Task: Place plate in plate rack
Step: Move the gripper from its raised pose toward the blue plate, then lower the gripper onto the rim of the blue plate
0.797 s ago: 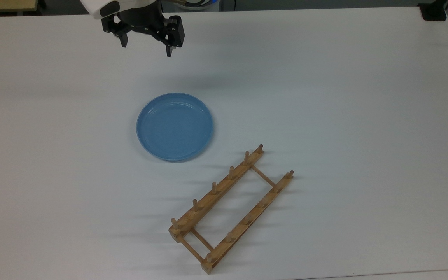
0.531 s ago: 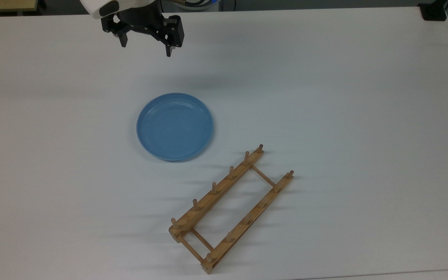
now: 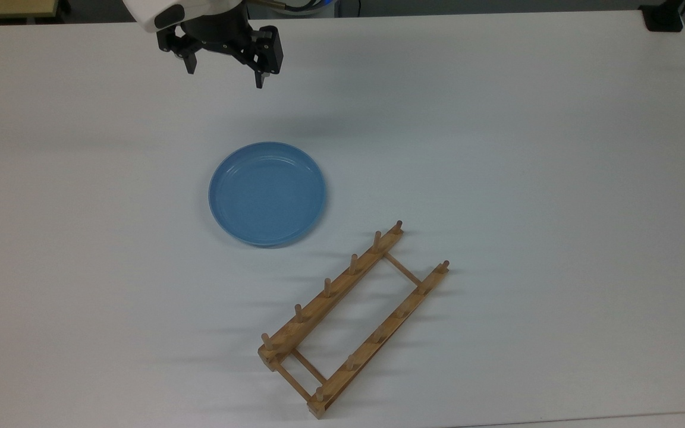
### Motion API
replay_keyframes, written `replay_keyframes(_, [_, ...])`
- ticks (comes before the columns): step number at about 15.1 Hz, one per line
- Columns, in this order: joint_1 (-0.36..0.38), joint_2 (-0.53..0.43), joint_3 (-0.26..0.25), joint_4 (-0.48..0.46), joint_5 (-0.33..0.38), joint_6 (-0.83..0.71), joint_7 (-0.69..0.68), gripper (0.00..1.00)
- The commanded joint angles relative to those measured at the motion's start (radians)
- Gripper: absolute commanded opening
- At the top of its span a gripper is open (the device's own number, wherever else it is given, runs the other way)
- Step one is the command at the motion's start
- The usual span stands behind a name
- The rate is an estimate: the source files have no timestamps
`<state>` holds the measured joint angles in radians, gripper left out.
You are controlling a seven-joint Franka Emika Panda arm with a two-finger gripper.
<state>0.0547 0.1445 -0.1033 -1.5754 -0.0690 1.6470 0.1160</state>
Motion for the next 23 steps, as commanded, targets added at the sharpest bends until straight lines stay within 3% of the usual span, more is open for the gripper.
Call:
replay_keyframes(1, [0.000,0.006,0.004,-0.005,0.000,0.007,-0.042,1.00])
replay_keyframes(7, [-0.021,0.104,-0.050,0.008,0.109,0.181,-0.130,1.00])
replay_keyframes(10, [-0.021,0.202,-0.119,0.038,0.156,0.224,-0.257,1.00])
replay_keyframes(14, [-0.019,0.294,-0.174,0.038,0.218,0.275,-0.419,0.95])
replay_keyframes(18, [-0.010,0.357,-0.177,0.038,0.221,0.324,-0.492,0.89])
replay_keyframes(23, [0.002,0.403,-0.170,0.034,0.219,0.329,-0.487,0.73])
